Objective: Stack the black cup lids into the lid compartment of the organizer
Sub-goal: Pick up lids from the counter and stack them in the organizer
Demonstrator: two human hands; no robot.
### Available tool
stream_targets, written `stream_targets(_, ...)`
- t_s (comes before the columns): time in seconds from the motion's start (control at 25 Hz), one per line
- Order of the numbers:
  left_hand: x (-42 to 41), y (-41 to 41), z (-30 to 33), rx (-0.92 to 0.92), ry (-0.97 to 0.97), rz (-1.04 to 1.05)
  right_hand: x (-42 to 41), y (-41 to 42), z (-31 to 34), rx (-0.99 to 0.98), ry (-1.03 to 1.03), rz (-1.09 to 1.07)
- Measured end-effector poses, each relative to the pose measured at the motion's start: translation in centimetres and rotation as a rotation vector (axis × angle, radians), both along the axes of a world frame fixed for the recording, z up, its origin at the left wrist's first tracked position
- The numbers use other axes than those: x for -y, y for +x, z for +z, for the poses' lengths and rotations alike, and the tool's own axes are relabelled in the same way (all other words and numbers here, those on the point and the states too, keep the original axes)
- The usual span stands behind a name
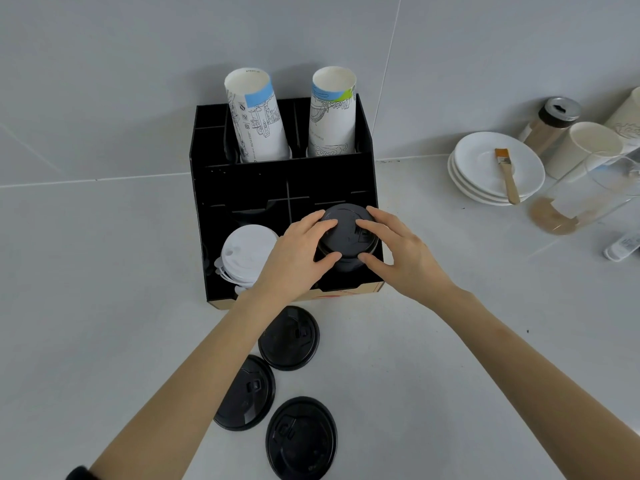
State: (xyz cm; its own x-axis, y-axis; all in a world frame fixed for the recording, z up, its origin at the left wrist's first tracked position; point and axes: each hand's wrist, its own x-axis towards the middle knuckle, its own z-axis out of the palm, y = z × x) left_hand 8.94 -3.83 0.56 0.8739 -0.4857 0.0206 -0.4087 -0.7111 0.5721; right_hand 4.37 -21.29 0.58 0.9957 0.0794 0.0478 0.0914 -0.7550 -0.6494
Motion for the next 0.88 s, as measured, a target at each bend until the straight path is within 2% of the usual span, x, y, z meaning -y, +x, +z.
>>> stream_targets(0.24,-0.5,-0.3,0.4,-0.041,0.001,-0.025,-0.6,-0.2,1.0,0.017,-0.05,0.006)
stream_targets(0.52,-3.2,-2.5,1.1,-0.003,-0.056,-0.017,-2.5,-2.5,2.3,0.116,-0.018,0.041)
stream_targets(0.72,-5.7,-5.9,0.4,0.017,-0.077,0.012,-4.5,-4.6,1.2,0.09,-0.012,0.131)
stream_targets(0.88,-7.4,-8.2,-1.2,-0.039,-0.066,0.041,-6.0,-6.4,-0.8,0.025,-0.014,0.176)
